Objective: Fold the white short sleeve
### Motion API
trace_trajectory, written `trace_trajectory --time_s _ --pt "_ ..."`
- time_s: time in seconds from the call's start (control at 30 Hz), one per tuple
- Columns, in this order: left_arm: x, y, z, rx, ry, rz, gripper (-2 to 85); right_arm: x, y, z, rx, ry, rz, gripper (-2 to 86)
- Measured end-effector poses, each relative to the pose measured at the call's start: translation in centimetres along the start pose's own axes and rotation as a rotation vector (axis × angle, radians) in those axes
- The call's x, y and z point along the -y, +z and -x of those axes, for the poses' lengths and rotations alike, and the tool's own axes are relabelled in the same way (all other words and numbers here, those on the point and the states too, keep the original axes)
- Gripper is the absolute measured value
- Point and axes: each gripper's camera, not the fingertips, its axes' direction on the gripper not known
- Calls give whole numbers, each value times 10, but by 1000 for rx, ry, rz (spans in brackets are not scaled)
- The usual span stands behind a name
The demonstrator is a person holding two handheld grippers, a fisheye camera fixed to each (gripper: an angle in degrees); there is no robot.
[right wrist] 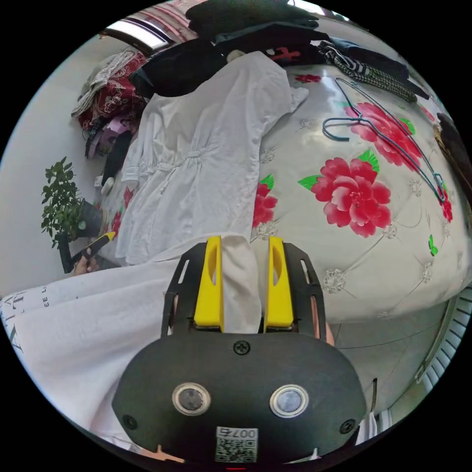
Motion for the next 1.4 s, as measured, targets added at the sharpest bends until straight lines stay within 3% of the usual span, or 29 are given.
trace_trajectory --time_s 0.1,0.23,0.33,0.47,0.7,0.9,1.03,1.17,1.4 --pt "-1 17 -24 19 13 66 73 6 3 2 16 -54 -9 93" --pt "12 35 -54 229 108 114 -1 22 18 8 -43 -91 43 79" --pt "21 29 -57 205 61 164 -8 27 18 11 -65 -128 77 44" --pt "9 -2 -59 182 15 82 -9 28 16 8 -14 -217 136 12" --pt "-25 -50 -70 129 -23 -15 -9 5 -67 -28 87 -213 -105 4" --pt "-110 -7 -84 198 -64 161 -1 -48 -30 -52 -67 -163 70 27" --pt "-143 -26 -59 160 -192 82 48 -55 -47 -56 -108 -39 -53 44" --pt "-112 -61 -48 126 -96 -79 74 -36 -59 -36 -38 -62 -128 53" --pt "-24 -22 -60 10 145 -117 132 21 -12 42 -42 -208 -5 52"
